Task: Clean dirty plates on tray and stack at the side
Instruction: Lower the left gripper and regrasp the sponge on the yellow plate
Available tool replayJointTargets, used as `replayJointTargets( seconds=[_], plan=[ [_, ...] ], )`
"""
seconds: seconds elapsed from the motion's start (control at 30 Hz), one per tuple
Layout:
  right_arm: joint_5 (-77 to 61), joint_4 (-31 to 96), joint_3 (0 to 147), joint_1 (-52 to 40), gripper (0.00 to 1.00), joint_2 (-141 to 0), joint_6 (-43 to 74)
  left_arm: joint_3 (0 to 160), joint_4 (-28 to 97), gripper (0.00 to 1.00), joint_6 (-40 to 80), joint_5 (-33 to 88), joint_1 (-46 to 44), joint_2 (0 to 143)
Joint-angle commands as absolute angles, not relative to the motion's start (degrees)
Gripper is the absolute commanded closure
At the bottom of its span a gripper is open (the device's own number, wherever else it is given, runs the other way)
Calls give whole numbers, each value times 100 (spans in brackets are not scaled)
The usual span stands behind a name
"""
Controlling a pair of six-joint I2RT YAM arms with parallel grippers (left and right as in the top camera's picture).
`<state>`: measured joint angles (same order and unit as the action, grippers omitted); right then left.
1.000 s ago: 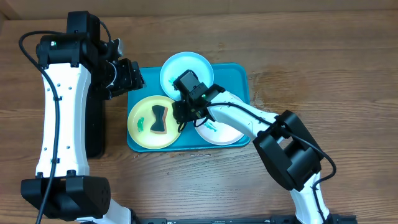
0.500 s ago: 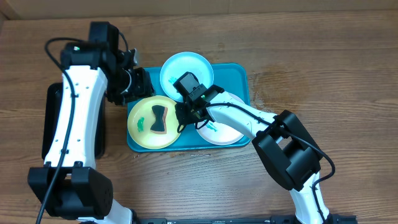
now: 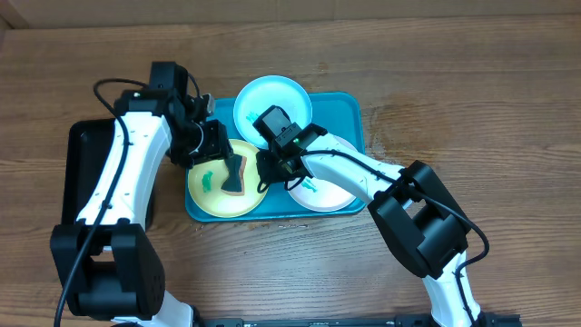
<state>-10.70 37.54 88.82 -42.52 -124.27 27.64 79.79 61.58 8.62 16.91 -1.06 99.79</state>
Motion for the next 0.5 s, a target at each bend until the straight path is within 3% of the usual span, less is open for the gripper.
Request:
replayJointTargets(
  seconds=[0.0,0.47],
  plan=[
    [-1376,3782,8960,-4274,86,-12438,2856,7605,5828,50,727,1653,-119,10007],
    [-1378,3597,8960,-4259,89,-12438,2856,6654,4648,49,926,1756,-121,10007]
  ],
)
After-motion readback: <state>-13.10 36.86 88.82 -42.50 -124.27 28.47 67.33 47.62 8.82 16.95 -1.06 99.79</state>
